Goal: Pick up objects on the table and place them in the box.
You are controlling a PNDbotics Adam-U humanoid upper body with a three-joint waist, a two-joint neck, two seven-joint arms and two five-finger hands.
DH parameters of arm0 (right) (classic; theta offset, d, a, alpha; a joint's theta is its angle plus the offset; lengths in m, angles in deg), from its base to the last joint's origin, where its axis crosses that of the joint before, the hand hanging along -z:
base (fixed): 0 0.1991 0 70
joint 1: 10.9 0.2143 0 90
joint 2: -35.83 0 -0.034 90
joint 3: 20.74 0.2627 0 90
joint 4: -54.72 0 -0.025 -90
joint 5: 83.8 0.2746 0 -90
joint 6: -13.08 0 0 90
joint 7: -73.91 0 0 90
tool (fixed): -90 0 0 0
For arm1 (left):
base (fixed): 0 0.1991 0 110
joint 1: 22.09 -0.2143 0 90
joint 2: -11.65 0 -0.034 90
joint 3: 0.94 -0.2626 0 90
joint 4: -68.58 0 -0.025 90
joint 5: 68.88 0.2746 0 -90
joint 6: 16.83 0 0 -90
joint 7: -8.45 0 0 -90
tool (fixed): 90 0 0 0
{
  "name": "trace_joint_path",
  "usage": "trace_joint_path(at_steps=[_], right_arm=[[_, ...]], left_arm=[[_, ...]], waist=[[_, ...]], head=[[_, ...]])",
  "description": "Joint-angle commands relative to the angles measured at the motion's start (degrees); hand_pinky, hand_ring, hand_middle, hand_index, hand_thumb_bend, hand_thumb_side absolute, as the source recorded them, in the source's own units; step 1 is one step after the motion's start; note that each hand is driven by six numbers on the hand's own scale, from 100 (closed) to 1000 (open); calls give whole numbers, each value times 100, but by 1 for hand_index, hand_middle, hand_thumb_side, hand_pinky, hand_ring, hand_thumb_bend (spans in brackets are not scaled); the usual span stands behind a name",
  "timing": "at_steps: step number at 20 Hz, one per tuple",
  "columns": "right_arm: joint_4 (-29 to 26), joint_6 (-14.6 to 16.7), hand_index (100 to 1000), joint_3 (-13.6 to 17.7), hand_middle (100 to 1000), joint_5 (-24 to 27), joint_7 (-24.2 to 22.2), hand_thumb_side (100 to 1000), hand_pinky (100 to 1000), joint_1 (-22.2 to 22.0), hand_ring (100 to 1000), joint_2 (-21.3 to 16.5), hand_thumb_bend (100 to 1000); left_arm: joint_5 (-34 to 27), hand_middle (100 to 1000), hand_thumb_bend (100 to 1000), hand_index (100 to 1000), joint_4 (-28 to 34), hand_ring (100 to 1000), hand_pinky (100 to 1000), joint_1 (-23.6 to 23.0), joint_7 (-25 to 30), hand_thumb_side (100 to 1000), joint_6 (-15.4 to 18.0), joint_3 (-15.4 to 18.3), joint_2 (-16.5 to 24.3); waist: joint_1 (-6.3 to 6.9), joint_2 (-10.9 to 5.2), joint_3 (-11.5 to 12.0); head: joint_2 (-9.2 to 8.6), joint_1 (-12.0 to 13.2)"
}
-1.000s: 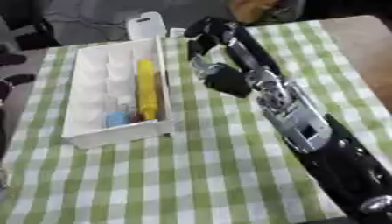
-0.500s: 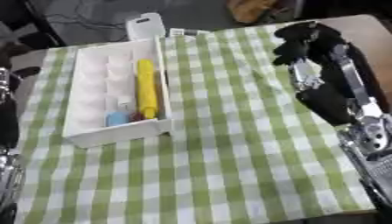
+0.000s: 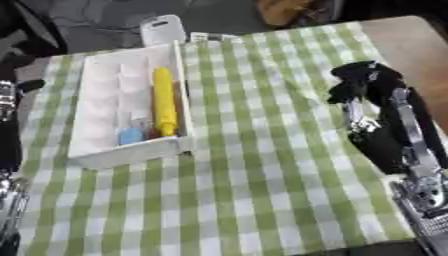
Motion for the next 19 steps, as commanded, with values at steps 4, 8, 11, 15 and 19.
trace_joint_path(at_steps=[4, 8, 11, 15, 19], right_arm=[[-139, -135, 657, 66, 611, -58, 7, 612, 559, 60, 559, 154, 100], [-139, -152, 654, 58, 609, 17, 0, 615, 558, 70, 558, 185, 100], [-139, -148, 653, 61, 607, 67, -1, 616, 557, 56, 556, 175, 100], [-139, -106, 653, 62, 605, 238, 2, 612, 555, 82, 555, 53, 100], [-139, -41, 654, 63, 604, 398, -26, 606, 554, 133, 554, -103, 100]], left_arm=[[-25, 714, 100, 763, 34, 1000, 745, -23, 27, 873, -16, 5, 79], [-70, 708, 100, 761, 12, 1000, 741, -55, -94, 868, -75, -3, 66], [-71, 709, 100, 761, 8, 1000, 741, -73, -119, 861, -82, -17, 77], [-61, 707, 100, 759, 15, 1000, 739, -106, -165, 853, -93, 28, 124], [-58, 705, 100, 759, 16, 1000, 737, -135, -172, 851, -97, 46, 129]], waist=[[86, -265, -24], [68, -322, -43], [44, -378, -21], [-18, -421, 162], [-35, -434, 271]], head=[[9, 191], [30, 251], [52, 290], [44, 293], [44, 284]])
